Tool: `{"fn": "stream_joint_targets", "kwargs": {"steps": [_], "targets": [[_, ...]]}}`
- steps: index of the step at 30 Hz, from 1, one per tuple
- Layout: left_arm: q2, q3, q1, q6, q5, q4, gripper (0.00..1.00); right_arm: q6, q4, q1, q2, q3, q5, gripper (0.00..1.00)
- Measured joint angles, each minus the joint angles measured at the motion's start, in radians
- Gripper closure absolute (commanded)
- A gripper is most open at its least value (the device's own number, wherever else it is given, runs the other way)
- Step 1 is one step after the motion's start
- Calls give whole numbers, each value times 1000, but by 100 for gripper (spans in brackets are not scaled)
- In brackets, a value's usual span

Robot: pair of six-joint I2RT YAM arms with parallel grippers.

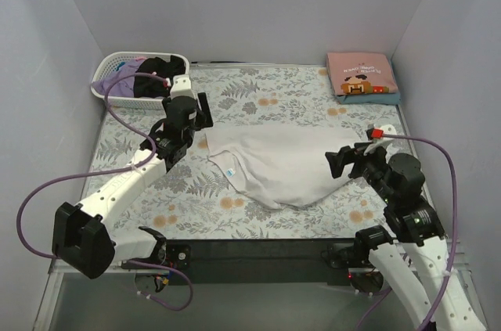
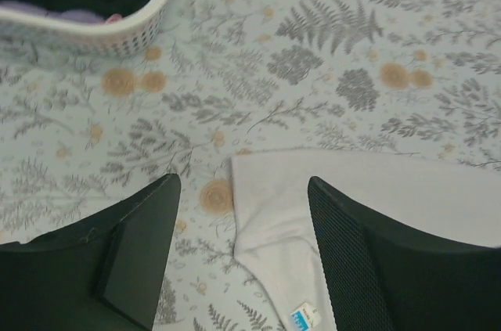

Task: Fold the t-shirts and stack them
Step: Move the tshirt to the center of the board

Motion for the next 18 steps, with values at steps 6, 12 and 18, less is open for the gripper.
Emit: {"fn": "stream_joint_targets", "kwargs": {"steps": [6,12,18], "targets": [[-56,-151,14,-151,26,-59,35,55,34,1,345,32,-194,13],[-70,-259,14,-285,227,-80,37,90,48,63,661,-24,-299,21],[-15,-305,-43,-439,375,-99,51,129,91,131,782,-65,-268,23]]}}
